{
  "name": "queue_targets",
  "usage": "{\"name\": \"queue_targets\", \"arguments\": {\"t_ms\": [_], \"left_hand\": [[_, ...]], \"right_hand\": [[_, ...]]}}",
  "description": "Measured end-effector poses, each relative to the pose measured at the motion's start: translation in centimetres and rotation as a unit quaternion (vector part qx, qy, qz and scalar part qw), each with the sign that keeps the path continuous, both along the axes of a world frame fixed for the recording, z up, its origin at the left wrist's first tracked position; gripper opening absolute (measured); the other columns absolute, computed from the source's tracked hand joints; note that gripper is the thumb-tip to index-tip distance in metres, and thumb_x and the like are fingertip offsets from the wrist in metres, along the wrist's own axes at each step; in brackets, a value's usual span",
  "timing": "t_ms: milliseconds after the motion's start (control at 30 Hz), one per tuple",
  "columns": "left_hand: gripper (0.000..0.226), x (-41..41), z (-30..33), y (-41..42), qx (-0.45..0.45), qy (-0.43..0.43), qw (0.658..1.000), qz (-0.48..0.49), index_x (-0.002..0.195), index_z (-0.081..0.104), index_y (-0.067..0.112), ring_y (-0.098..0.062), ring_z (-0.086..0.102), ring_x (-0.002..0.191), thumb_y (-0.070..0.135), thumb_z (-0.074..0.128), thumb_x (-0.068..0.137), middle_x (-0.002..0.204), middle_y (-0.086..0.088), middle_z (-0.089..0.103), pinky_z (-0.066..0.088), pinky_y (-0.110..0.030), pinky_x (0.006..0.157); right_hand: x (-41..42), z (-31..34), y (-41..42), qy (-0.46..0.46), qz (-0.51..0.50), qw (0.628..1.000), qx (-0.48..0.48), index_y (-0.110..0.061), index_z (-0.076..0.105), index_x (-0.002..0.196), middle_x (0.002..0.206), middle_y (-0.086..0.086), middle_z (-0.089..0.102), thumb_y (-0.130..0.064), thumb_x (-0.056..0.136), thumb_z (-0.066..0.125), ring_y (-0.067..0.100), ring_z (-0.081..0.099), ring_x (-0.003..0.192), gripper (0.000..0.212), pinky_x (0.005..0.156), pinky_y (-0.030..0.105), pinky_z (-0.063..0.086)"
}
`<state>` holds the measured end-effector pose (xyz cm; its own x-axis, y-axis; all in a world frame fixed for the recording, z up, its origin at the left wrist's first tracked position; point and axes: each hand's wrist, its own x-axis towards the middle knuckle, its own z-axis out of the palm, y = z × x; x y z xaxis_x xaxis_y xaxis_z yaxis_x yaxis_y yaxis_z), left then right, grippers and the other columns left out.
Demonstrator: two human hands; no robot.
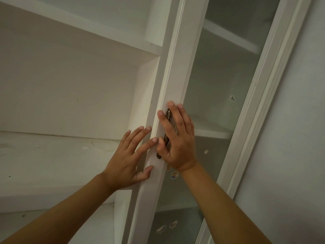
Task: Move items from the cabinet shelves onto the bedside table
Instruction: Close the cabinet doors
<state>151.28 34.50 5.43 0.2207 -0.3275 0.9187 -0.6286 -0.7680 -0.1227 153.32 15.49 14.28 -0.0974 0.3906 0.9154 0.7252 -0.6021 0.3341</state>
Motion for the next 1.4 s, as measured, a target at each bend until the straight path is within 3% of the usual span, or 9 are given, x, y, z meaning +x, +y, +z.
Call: {"name": "queue_targets", "arguments": {"t_ms": [333, 500, 733, 1100, 1400], "left_hand": [[0.075, -0.3, 0.3, 0.7, 0.004, 0.028, 1.0, 0.006, 0.166, 0.019, 0.024, -0.03, 0.025, 0.159, 0.056, 0.048, 0.105, 0.175, -0.003, 0.015, 0.044, -0.058, 0.116], [0.071, -0.6, 0.1, 0.4, 0.002, 0.024, 1.0, 0.003, 0.167, 0.017, 0.024, -0.031, 0.023, 0.16, 0.05, 0.047, 0.108, 0.176, -0.005, 0.011, 0.042, -0.055, 0.118], [0.086, 0.1, 0.7, 1.5, 0.023, 0.049, 0.999, -0.005, 0.163, 0.027, 0.025, -0.034, 0.021, 0.16, 0.056, 0.069, 0.095, 0.174, -0.021, 0.01, 0.041, -0.056, 0.118], [0.079, 0.3, 0.3, 1.2, -0.003, 0.075, 0.996, -0.055, 0.165, 0.023, 0.029, -0.032, 0.017, 0.162, 0.052, 0.062, 0.1, 0.176, -0.011, 0.005, 0.043, -0.061, 0.115], [0.079, 0.7, 0.0, 1.3, -0.006, 0.08, 0.995, -0.064, 0.166, 0.021, 0.028, -0.029, 0.015, 0.162, 0.051, 0.061, 0.102, 0.177, -0.009, 0.002, 0.039, -0.051, 0.121]], "right_hand": [[0.2, -0.1, 0.8, 0.039, -0.032, 0.999, -0.01, -0.007, 0.049, 0.154, 0.166, 0.022, 0.034, -0.025, 0.095, 0.06, 0.04, 0.023, 0.159, 0.063, 0.122, 0.06, 0.032], [0.5, -0.2, 0.9, 0.039, -0.032, 0.999, -0.006, -0.007, 0.048, 0.155, 0.166, 0.022, 0.034, -0.03, 0.097, 0.052, 0.04, 0.022, 0.159, 0.062, 0.121, 0.062, 0.031], [1.3, 0.0, 0.5, 0.011, -0.032, 0.999, -0.023, -0.01, 0.044, 0.155, 0.165, 0.024, 0.035, -0.039, 0.099, 0.048, 0.042, 0.025, 0.158, 0.062, 0.118, 0.063, 0.033], [2.3, -0.4, 1.3, -0.018, -0.02, 1.0, 0.014, -0.01, 0.047, 0.151, 0.162, 0.024, 0.038, -0.036, 0.097, 0.044, 0.042, 0.029, 0.156, 0.06, 0.121, 0.059, 0.031], [3.0, -0.3, 1.5, -0.037, -0.028, 0.999, 0.013, -0.009, 0.049, 0.149, 0.159, 0.027, 0.041, -0.035, 0.096, 0.044, 0.045, 0.033, 0.153, 0.059, 0.116, 0.061, 0.036]]}}
